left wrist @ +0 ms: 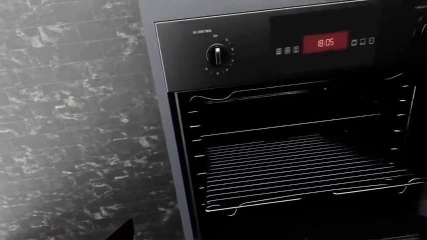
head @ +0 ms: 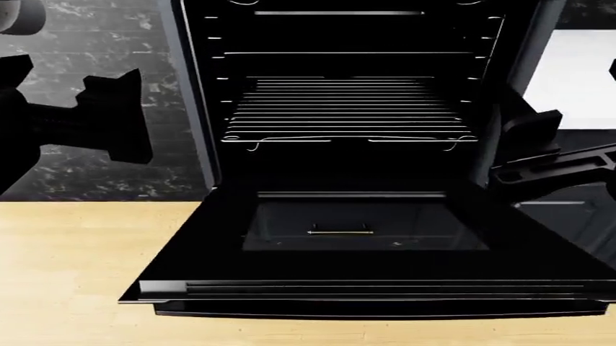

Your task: Fully slide the bottom oven rack out.

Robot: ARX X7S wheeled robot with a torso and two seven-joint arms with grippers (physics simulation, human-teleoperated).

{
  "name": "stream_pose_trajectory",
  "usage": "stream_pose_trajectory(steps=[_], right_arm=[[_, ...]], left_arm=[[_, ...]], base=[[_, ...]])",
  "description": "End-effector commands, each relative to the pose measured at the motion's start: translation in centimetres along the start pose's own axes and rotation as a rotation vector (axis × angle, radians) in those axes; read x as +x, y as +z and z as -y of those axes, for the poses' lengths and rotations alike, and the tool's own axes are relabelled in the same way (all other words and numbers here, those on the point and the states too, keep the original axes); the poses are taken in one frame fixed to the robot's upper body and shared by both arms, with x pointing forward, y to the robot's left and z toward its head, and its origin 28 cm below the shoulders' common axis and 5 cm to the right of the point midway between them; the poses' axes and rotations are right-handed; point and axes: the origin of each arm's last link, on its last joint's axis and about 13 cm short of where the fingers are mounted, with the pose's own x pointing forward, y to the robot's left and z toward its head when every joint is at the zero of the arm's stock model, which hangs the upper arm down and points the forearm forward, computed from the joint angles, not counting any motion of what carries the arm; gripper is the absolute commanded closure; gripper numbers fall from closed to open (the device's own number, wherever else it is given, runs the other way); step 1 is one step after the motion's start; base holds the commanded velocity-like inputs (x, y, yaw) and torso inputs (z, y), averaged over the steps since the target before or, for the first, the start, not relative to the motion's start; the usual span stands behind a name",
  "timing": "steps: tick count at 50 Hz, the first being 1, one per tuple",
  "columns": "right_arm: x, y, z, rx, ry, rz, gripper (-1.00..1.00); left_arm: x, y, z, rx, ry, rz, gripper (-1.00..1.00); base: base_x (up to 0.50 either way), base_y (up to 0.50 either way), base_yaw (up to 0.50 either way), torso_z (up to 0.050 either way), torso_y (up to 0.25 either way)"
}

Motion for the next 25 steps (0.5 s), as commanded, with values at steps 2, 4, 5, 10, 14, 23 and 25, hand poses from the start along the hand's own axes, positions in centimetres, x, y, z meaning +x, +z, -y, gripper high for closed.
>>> stream_pose_trajectory(steps=[2, 4, 5, 10, 14, 23, 25], right_arm=[[0.0, -0.2, -0.1, 0.002, -0.005, -0.008, -1.0], [0.1, -0.2, -0.1, -0.003, -0.001, -0.008, -1.0], [0.1, -0.2, -0.2, -0.004, 0.0, -0.009, -1.0], [0.2, -0.1, -0.2, -0.008, 0.004, -0.007, -1.0], [0.1, -0.2, -0.2, -0.009, 0.004, -0.007, -1.0], [0.2, 0.0, -0.2, -0.007, 0.004, -0.017, -1.0], [0.1, 0.6, 0.0, -0.012, 0.002, -0.007, -1.0]], left_arm=[[-0.1, 0.1, 0.0, -0.012, -0.003, 0.015, -1.0], [0.0, 0.0, 0.0, -0.013, -0.002, 0.012, -1.0], [0.0, -0.1, -0.1, -0.014, -0.001, 0.01, -1.0], [0.1, -0.3, -0.1, -0.016, -0.003, 0.004, -1.0], [0.2, -0.2, -0.2, -0.015, -0.002, 0.008, -1.0], [0.4, -0.4, -0.1, -0.016, -0.001, -0.011, -1.0], [0.4, -0.4, -0.2, -0.011, 0.0, -0.02, -1.0]], base=[[0.0, -0.5, 0.0, 0.0, 0.0], [0.0, -0.5, 0.0, 0.0, 0.0], [0.0, -0.5, 0.0, 0.0, 0.0], [0.0, -0.5, 0.0, 0.0, 0.0], [0.0, -0.46, 0.0, 0.0, 0.0], [0.03, -0.06, 0.0, 0.0, 0.0], [0.29, 0.0, 0.0, 0.0, 0.0]])
